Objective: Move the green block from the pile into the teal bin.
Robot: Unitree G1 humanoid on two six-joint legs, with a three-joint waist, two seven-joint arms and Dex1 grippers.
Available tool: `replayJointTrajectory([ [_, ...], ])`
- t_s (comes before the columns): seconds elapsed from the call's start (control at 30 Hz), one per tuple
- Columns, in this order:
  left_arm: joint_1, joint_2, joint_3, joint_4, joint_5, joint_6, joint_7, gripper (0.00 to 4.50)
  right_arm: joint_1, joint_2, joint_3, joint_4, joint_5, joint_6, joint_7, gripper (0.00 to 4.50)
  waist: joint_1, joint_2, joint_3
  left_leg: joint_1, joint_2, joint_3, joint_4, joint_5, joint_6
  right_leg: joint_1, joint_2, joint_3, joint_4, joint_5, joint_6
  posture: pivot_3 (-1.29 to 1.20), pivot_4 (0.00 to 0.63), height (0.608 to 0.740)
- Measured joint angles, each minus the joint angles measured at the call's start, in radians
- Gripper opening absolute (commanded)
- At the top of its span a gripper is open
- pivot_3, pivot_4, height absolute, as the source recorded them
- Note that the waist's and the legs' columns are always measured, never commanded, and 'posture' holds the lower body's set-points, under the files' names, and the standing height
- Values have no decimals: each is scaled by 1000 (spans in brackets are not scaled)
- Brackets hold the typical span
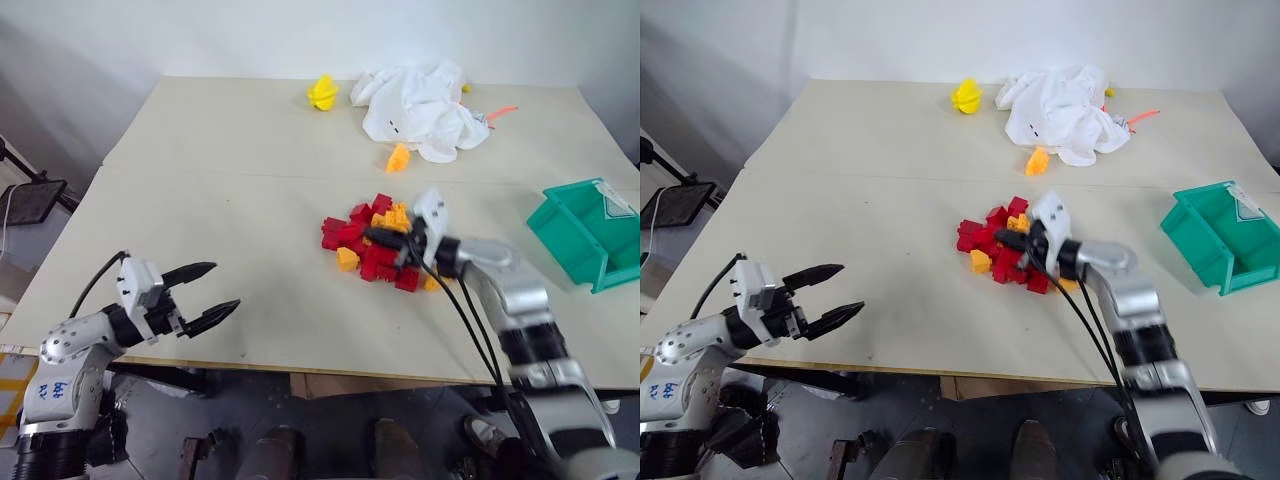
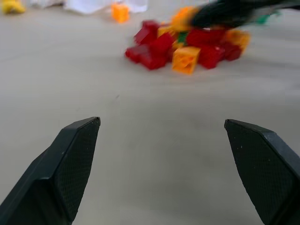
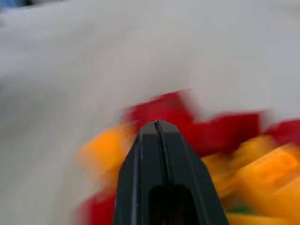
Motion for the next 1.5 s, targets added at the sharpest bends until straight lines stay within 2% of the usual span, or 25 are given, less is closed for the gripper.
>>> replayJointTrajectory([
  [0.2, -66, -16, -56, -44, -15, 36, 0, 4500, -168, -20, -23, 342, -95, -171, -43, 11, -16, 0, 0, 0, 2, 1, -2, 0, 0, 0, 1, -1, 1, 0, 0, 0, 150, 740],
  [0.37, -113, -27, -78, -26, -15, 44, 1, 4500, -178, -46, -27, 414, -118, -244, 36, 11, -30, 0, 0, 0, 4, 2, -2, 0, -1, 0, 3, -2, 1, 0, 0, 0, 150, 740],
  [0.57, -130, -34, -95, -2, -14, 44, -1, 4500, -8, -127, -26, 154, -73, -142, 212, 11, -27, 0, 0, 0, 6, 4, -1, -2, -3, 0, 5, -2, 0, 0, -1, 0, 150, 740],
  [0.73, -136, -36, -102, 9, -14, 44, -2, 4500, 105, -212, -52, -10, -54, -76, 248, 11, -23, 0, 0, 0, 6, 5, 0, -2, -3, 0, 5, -1, 0, 0, -1, 0, 150, 740],
  [0.83, -141, -37, -108, 28, -14, 44, -6, 4500, 177, -241, -114, -71, -6, -71, 264, 11, -13, 0, 0, 0, 6, 5, 0, -2, -2, 0, 5, -1, 0, 0, -1, 0, 150, 740],
  [0.93, -154, -35, -114, 35, -14, 43, -19, 4500, 300, -286, -232, -158, 99, -75, 325, 11, 3, 0, 0, -1, 6, 5, -1, -2, -2, -1, 5, -2, -1, 0, -1, 0, 150, 740],
  [1.03, -175, -30, -113, 62, -14, 39, -34, 4500, 469, -350, -398, -255, 203, -53, 368, 539, 16, 0, 0, -1, 6, 5, -1, -2, -2, 0, 5, -2, -2, 0, -1, 0, 150, 740],
  [1.23, -184, -11, -95, 115, -3, 13, -55, 4500, 793, -400, -652, -310, 266, -32, 372, 2445, 21, 0, 0, 1, 7, 10, -1, -3, -1, 0, 5, 0, -6, 0, -1, 0, 150, 740],
  [1.43, -185, -9, -95, 153, 8, -9, -68, 4500, 838, -402, -716, -318, 276, -34, 347, 4336, -1, 0, 0, 3, 8, 13, -1, -3, -1, 0, 6, 2, -5, 0, -1, 0, 150, 740],
  [1.5, -191, -9, -95, 156, 13, -14, -69, 4500, 802, -402, -681, -352, 287, 17, 316, 4426, -5, 0, 0, 3, 8, 13, -1, -3, -1, -1, 6, 2, -4, 1, -1, 0, 150, 740],
])
